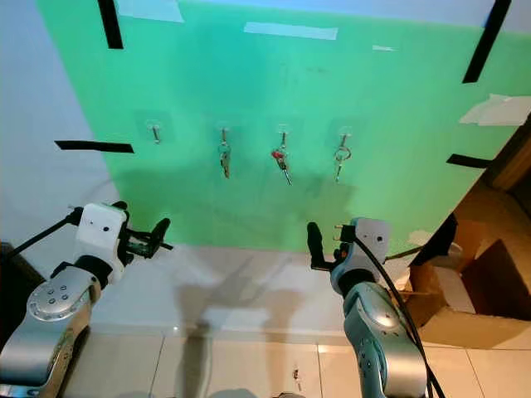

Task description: Hang keys on a hook

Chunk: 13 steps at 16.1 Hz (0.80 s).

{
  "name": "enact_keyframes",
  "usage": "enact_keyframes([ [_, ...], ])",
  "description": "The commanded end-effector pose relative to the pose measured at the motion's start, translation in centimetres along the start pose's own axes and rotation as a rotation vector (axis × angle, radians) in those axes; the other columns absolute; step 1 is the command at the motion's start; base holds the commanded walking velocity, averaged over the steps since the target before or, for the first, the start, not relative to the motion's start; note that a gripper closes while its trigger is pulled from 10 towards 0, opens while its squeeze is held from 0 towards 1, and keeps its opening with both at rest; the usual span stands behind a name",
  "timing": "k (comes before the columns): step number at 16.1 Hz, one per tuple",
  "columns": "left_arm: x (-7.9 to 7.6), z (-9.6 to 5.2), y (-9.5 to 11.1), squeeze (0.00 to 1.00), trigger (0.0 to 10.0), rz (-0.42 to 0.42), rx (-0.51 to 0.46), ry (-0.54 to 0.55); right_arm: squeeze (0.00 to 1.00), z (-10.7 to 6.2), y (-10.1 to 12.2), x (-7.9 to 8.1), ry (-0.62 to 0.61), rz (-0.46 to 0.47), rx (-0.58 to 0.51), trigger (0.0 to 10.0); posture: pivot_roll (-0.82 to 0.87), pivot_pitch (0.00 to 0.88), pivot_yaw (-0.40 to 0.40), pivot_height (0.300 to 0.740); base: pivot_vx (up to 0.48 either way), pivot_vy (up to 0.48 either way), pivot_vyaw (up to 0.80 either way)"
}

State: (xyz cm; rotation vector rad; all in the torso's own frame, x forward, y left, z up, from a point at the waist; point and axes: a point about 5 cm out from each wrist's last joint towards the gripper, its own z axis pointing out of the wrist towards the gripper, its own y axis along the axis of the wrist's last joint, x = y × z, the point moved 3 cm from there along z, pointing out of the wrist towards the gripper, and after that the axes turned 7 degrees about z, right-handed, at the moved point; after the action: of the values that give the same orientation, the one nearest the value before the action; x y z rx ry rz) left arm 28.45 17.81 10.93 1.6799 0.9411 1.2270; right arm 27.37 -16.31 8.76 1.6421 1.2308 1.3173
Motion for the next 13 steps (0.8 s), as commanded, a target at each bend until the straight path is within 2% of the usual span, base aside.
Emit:
enact_keyframes([
  [1,0.0,0.2,0.2,0.31,10.0,0.013,0.006,-0.011,0.00,0.0,0.1,-0.3,-0.012,0.024,-0.007,10.0,0.02,0.000,0.018,0.740,0.000,0.000,0.00],
  [9,0.3,0.9,0.7,0.31,10.0,0.037,-0.006,-0.038,0.00,-0.2,-0.1,-0.6,-0.040,0.044,-0.021,10.0,-0.01,0.000,0.059,0.740,0.000,0.000,0.00],
  [13,-0.2,1.6,1.0,0.31,10.0,0.047,-0.017,-0.072,0.00,-0.8,-0.2,-1.0,-0.063,0.045,-0.027,10.0,-0.05,0.000,0.085,0.740,0.000,0.000,0.00],
])
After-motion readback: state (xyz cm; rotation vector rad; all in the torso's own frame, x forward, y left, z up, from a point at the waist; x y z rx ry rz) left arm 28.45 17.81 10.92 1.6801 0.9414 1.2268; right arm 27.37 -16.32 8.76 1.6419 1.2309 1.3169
